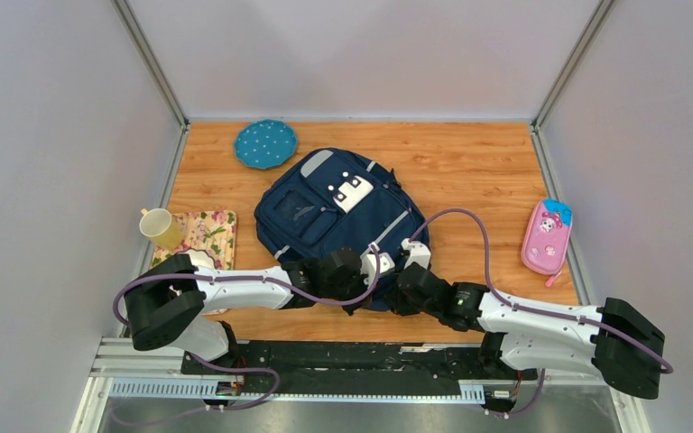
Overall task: Pack the student bag
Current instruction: Zip the student bag at the center of the board.
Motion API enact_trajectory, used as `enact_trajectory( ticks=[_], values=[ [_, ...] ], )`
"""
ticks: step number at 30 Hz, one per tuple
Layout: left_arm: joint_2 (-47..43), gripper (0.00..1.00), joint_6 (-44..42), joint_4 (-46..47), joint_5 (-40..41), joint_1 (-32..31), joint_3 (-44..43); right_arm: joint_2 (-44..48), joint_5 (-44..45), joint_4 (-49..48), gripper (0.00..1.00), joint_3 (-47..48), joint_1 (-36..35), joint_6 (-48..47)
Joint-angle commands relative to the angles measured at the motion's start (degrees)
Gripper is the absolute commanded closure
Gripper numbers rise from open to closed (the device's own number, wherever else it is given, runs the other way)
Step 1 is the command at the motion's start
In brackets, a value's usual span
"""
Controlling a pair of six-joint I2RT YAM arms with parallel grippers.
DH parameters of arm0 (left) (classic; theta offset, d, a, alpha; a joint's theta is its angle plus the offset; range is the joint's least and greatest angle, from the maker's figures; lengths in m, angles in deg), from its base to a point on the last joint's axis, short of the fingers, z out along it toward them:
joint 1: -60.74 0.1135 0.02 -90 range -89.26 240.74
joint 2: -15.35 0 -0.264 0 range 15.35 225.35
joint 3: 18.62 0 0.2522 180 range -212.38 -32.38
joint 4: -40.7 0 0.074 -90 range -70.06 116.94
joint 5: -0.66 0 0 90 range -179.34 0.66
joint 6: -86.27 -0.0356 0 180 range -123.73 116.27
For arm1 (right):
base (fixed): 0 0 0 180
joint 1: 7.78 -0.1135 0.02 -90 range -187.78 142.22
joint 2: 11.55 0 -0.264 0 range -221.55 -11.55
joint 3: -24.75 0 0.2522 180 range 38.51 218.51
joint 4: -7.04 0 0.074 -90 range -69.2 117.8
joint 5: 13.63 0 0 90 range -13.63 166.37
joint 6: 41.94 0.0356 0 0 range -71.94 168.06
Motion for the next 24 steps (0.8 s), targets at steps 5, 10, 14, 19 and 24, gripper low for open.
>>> enact_trajectory(
  ticks=[5, 10, 14, 19, 24],
  values=[
    [-1.48, 1.0, 0.26, 0.99, -1.64, -0.42, -2.35, 0.04, 2.06, 8.79, 1.0, 0.51, -0.45, -1.56],
    [-4.64, 1.0, 0.7, 0.28, -0.5, -0.42, 1.42, 6.9, 6.02, 15.03, 1.0, 0.61, 0.25, -1.3],
    [-9.11, 1.0, -0.09, -0.51, -0.58, -0.51, 6.86, 11.99, 7.25, 16.09, 1.0, -0.71, 2.09, -2.0],
    [-15.09, 1.0, -0.18, -5.85, 0.99, -0.33, 11.61, 13.59, 6.28, 16.36, 1.0, -1.15, 5.78, -4.63],
    [-26.25, 1.0, 3.15, -11.93, 7.13, -0.42, 18.56, 12.35, 6.19, 15.65, 1.0, -1.33, 8.77, -5.78]
  ],
)
